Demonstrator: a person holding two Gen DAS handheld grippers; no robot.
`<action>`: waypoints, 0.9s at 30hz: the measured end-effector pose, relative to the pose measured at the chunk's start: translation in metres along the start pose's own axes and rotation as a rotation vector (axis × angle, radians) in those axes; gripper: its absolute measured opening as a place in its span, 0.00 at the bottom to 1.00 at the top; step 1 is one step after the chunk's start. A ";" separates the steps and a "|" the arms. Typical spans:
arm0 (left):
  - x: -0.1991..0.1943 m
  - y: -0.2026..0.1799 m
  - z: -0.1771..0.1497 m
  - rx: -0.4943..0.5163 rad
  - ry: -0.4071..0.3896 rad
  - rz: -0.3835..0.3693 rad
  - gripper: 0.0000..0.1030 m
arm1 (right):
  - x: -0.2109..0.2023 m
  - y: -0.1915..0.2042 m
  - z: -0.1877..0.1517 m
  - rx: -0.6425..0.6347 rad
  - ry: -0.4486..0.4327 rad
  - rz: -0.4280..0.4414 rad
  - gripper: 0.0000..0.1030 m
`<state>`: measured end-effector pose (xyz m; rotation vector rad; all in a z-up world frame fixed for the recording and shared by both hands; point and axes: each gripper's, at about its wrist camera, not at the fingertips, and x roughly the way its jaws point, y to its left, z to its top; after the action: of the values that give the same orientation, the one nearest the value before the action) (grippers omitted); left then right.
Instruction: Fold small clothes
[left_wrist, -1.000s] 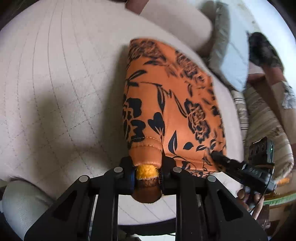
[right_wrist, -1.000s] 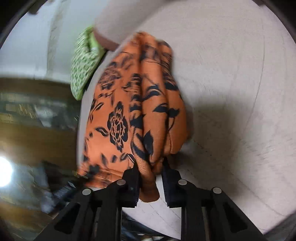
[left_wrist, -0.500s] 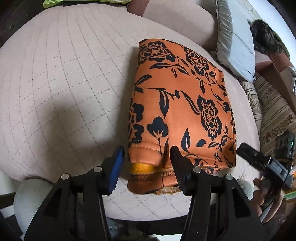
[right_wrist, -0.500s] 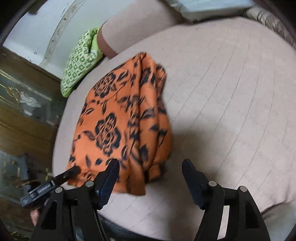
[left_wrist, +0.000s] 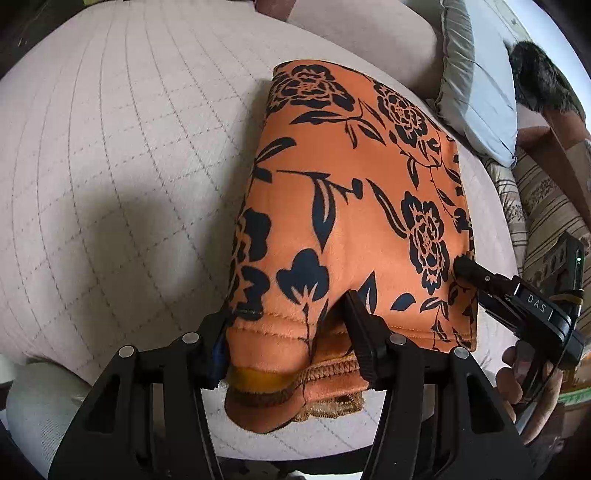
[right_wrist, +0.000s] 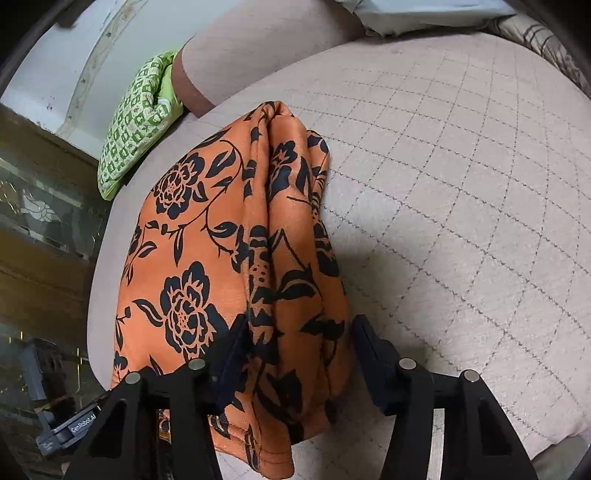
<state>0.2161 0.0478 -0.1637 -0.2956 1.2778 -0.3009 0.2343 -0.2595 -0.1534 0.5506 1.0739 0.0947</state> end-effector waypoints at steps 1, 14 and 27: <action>0.001 -0.001 0.000 0.004 -0.001 0.006 0.53 | 0.000 0.002 -0.001 -0.012 -0.005 -0.011 0.46; 0.011 -0.006 0.007 -0.011 -0.009 0.023 0.54 | 0.003 0.020 -0.006 -0.073 -0.032 -0.070 0.35; 0.011 -0.009 0.006 -0.011 -0.014 0.046 0.54 | 0.003 0.027 -0.010 -0.057 -0.041 -0.085 0.31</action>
<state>0.2243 0.0352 -0.1688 -0.2767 1.2706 -0.2526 0.2324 -0.2316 -0.1469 0.4528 1.0502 0.0391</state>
